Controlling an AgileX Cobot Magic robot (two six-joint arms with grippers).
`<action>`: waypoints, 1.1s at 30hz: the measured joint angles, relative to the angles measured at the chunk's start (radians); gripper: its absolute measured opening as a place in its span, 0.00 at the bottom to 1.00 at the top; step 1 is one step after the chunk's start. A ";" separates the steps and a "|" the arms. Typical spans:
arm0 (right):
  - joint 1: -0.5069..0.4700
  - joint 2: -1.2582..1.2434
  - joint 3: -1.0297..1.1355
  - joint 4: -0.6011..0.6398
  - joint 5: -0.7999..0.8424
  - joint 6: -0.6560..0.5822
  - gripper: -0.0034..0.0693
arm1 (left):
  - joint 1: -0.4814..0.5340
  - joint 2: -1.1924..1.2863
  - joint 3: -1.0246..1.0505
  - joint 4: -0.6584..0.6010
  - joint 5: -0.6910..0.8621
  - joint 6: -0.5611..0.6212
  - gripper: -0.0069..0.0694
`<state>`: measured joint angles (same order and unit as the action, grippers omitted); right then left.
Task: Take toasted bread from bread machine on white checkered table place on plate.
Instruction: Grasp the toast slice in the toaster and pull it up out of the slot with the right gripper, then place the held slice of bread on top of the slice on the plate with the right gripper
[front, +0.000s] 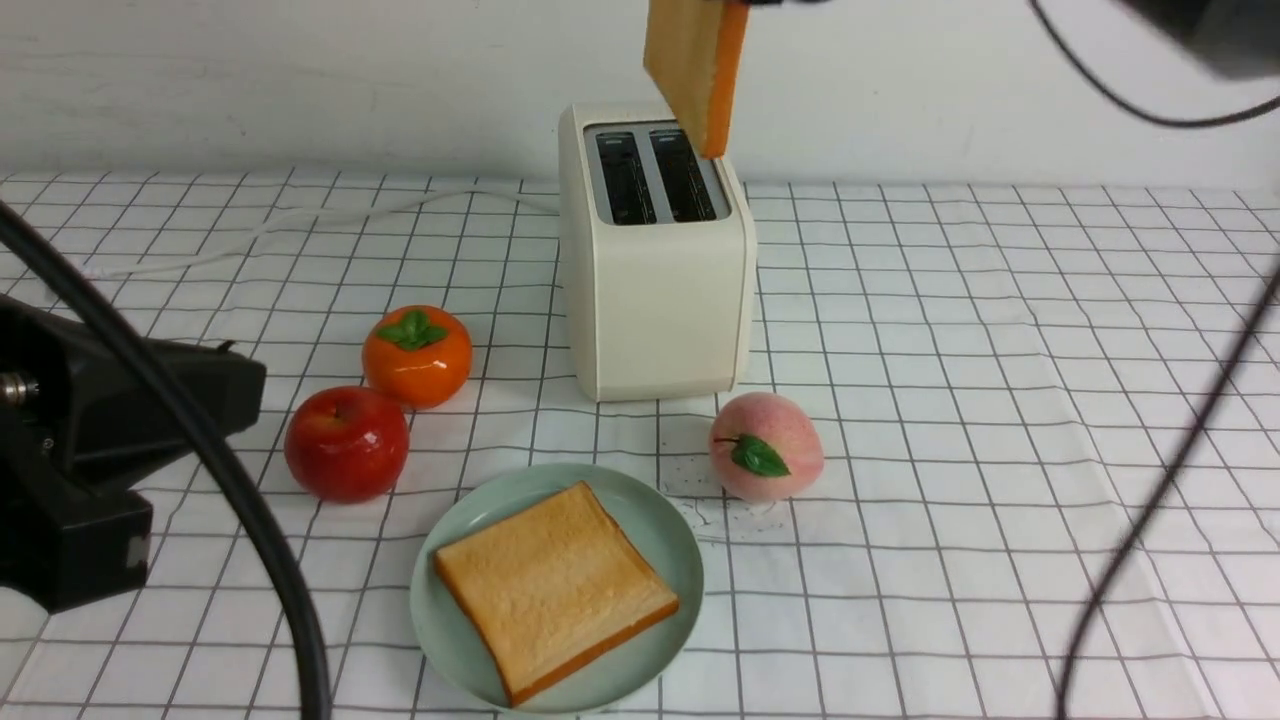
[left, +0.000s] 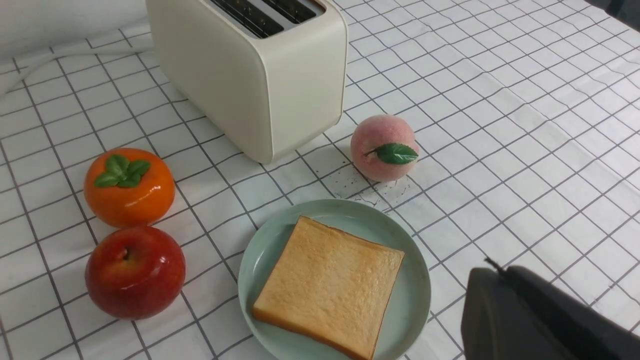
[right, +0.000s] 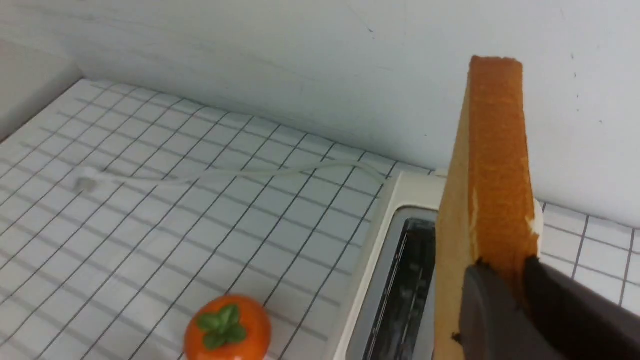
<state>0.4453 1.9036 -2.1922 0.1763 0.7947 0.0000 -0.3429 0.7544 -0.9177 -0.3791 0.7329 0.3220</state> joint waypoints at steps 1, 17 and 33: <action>0.000 -0.017 0.000 0.008 0.031 0.000 0.15 | 0.000 0.001 0.000 0.000 0.000 0.000 0.09; -0.037 -0.376 0.652 0.391 0.263 -0.275 0.15 | 0.000 0.006 0.000 0.000 0.000 0.000 0.09; 0.040 -0.130 1.087 1.510 -0.046 -1.157 0.15 | 0.000 0.006 0.000 0.001 0.135 0.000 0.10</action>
<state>0.4848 1.7736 -1.1055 1.6863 0.7490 -1.1573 -0.3429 0.7602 -0.9177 -0.3783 0.8683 0.3220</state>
